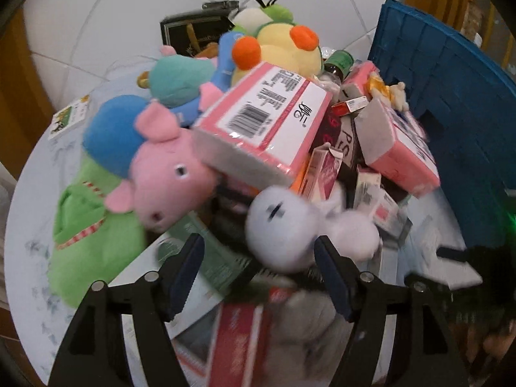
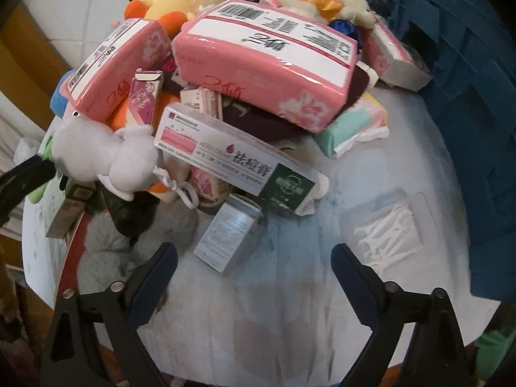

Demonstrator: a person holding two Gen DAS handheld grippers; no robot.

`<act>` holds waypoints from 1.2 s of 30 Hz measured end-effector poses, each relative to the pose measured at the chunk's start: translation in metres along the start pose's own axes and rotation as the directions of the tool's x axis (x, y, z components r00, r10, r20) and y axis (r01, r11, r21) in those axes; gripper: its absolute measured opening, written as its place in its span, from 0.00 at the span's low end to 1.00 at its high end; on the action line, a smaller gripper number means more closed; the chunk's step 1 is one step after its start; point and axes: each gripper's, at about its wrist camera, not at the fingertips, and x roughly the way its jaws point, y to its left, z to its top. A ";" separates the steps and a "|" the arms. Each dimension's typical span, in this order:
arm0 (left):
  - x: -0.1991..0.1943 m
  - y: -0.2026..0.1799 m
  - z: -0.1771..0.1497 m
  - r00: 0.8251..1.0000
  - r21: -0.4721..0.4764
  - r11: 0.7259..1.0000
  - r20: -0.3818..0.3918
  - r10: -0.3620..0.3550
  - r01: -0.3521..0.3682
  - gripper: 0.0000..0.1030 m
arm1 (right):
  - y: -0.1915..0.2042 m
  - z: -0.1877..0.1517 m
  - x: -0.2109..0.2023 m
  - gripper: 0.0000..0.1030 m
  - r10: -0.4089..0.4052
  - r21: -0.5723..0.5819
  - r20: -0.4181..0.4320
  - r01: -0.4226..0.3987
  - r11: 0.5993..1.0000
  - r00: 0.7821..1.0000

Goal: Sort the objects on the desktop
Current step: 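Grasp the white bunny plush with the left gripper while the right gripper grasps a small white box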

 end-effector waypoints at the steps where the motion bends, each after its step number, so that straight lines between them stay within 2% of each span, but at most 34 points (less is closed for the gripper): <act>1: 0.007 -0.003 0.003 1.000 -0.005 1.000 -0.010 -0.013 0.013 0.68 | -0.001 -0.001 0.000 0.86 -0.001 0.002 -0.002 0.001 1.000 1.000; 2: 0.014 -0.007 0.006 0.999 -0.004 1.000 -0.021 -0.025 0.025 0.68 | -0.003 -0.002 0.000 0.85 -0.001 0.004 -0.006 0.001 1.000 1.000; 3: 0.021 -0.010 0.006 0.999 0.006 0.999 -0.029 -0.033 0.033 0.58 | -0.004 -0.003 0.001 0.85 0.001 0.008 -0.010 -0.001 1.000 1.000; 7: 0.023 -0.023 0.001 1.000 0.032 0.999 -0.005 -0.021 0.021 0.49 | -0.007 -0.007 0.008 0.82 0.014 0.025 -0.031 -0.013 1.000 0.999; 10: 0.011 -0.025 -0.004 1.000 0.044 0.999 0.020 0.001 -0.002 0.48 | -0.003 -0.004 0.017 0.80 0.034 0.035 -0.040 -0.032 0.999 0.999; 16: -0.022 -0.017 -0.016 0.989 0.037 0.993 0.102 0.104 -0.108 0.48 | 0.016 0.005 0.035 0.78 0.050 0.034 -0.039 -0.048 0.998 0.998; 19: -0.031 -0.013 -0.020 0.988 0.027 0.993 0.107 0.114 -0.118 0.48 | 0.027 0.005 0.046 0.39 0.011 0.008 -0.053 -0.010 1.000 0.999; 21: -0.037 -0.012 -0.022 0.987 0.015 0.993 0.116 0.112 -0.115 0.48 | 0.030 0.003 0.045 0.36 -0.001 0.004 -0.052 0.001 1.000 0.999; 23: -0.044 -0.011 -0.023 0.986 0.004 0.994 0.127 0.109 -0.111 0.48 | 0.032 -0.001 0.035 0.29 0.012 -0.014 -0.047 -0.012 1.000 0.999; 29: -0.070 -0.022 -0.016 0.974 0.000 0.995 0.204 0.098 -0.100 0.48 | 0.038 -0.007 -0.023 0.29 0.019 -0.076 0.063 -0.014 0.997 0.998; 32: -0.085 -0.033 -0.010 0.965 0.014 0.996 0.248 0.080 -0.087 0.48 | 0.042 -0.004 -0.055 0.29 0.024 -0.092 0.137 -0.012 0.996 0.990; 36: -0.106 -0.053 0.001 0.952 0.033 0.997 0.301 0.059 -0.073 0.48 | 0.028 0.009 -0.107 0.29 0.025 -0.116 0.265 0.006 0.993 0.964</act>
